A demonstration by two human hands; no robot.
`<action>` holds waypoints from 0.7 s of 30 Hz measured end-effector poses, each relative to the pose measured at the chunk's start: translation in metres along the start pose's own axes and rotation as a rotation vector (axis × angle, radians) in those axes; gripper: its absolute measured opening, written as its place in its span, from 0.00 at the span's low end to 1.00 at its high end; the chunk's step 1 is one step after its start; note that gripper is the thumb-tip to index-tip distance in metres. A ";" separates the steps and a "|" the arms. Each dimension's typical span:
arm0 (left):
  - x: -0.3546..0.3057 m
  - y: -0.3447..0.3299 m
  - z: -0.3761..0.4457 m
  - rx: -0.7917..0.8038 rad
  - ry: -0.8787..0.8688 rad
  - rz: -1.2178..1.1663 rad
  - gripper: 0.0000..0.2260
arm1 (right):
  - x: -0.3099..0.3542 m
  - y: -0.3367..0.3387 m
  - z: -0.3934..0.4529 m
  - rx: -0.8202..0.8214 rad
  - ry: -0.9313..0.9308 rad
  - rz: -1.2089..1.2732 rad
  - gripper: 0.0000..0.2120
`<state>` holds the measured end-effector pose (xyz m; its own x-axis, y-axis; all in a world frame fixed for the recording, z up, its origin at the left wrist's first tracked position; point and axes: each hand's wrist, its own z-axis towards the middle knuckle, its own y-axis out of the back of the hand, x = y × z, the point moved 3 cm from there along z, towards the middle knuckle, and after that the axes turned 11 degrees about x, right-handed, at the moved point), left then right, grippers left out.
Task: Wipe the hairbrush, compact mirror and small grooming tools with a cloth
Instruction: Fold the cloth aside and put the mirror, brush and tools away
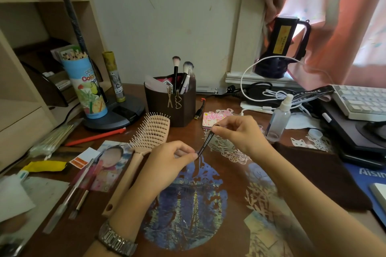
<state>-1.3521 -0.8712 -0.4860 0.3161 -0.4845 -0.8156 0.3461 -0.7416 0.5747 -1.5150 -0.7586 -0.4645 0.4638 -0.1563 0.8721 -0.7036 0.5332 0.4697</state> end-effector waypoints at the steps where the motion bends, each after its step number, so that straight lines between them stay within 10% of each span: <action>1: 0.000 0.001 0.000 -0.006 0.001 0.014 0.05 | 0.002 0.004 0.002 -0.002 -0.003 -0.030 0.04; 21: 0.002 -0.003 -0.004 -0.042 -0.021 0.193 0.04 | 0.103 -0.002 0.091 -0.057 0.207 -0.348 0.08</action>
<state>-1.3489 -0.8683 -0.4891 0.3622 -0.6259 -0.6907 0.3175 -0.6139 0.7227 -1.5145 -0.8514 -0.3628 0.7715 -0.1675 0.6138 -0.4574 0.5246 0.7181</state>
